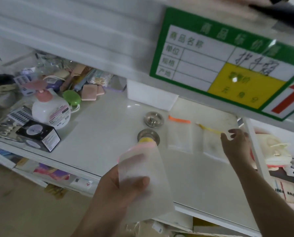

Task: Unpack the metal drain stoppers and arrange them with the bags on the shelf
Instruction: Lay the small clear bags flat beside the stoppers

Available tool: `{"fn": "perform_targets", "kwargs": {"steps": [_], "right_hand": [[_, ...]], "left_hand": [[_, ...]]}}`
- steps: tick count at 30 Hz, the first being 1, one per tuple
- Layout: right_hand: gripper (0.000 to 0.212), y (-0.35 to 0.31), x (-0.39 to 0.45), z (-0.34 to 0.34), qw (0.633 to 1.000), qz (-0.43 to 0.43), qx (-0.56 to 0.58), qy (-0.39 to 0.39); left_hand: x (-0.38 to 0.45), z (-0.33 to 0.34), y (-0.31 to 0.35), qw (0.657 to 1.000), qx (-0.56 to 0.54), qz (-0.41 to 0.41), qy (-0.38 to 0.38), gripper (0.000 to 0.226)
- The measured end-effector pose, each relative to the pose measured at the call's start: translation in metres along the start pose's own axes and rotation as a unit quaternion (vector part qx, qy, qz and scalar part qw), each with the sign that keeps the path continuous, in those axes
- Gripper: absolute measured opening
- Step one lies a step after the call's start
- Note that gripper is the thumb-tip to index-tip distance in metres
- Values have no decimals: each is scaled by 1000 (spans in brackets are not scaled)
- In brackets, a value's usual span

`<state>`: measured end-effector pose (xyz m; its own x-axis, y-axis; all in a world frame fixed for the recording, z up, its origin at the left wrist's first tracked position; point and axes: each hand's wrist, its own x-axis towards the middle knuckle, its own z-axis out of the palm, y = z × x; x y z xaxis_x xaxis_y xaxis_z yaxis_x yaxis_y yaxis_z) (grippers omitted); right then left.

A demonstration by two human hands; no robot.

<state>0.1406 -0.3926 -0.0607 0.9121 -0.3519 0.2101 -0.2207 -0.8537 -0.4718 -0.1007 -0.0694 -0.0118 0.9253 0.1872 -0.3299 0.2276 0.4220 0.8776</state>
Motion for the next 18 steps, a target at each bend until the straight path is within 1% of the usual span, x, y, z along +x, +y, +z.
{"fn": "perform_targets", "kwargs": {"steps": [1,2,3,4,5,6,7,8,10,12,13,14,15,16,18], "right_hand": [[27,-17,-22,-8,996,-7,84,-15],[31,-37,-50,-14,980,6,182,-75],[36,-54,-81,-20,944,33,277,-176],[43,-68,-114,-26,891,59,347,-287],[53,-79,-143,-31,826,79,403,-386],[62,-89,-168,-38,759,99,455,-455],[65,-92,-184,-41,699,120,509,-488],[62,-95,-194,-46,647,140,556,-502],[57,-92,-196,-54,577,203,619,-493],[68,-83,-194,-58,520,254,654,-487],[73,-78,-195,-59,509,264,658,-488],[73,-73,-198,-59,505,264,658,-492],[69,-68,-201,-59,513,253,655,-494],[65,-65,-205,-61,531,237,652,-487],[57,-56,-209,-55,567,226,646,-458]], "left_hand": [[1,2,1,1000,1,2,-6,44],[2,4,1,1000,8,4,-13,45],[3,6,0,1000,14,4,-20,46],[4,9,0,999,20,4,-29,46],[5,12,0,999,26,3,-40,48],[6,15,-2,998,38,-1,-56,49],[6,19,-2,996,45,-7,-80,52],[7,23,-5,993,43,-15,-107,54],[8,29,-9,986,30,-35,-160,56],[10,32,-14,978,60,-25,-198,55],[11,33,-16,973,77,-20,-216,58],[13,32,-18,968,88,-17,-232,63],[14,33,-19,965,97,-15,-244,65],[15,33,-21,962,117,-5,-248,65],[15,33,-23,957,180,26,-226,66]]}}
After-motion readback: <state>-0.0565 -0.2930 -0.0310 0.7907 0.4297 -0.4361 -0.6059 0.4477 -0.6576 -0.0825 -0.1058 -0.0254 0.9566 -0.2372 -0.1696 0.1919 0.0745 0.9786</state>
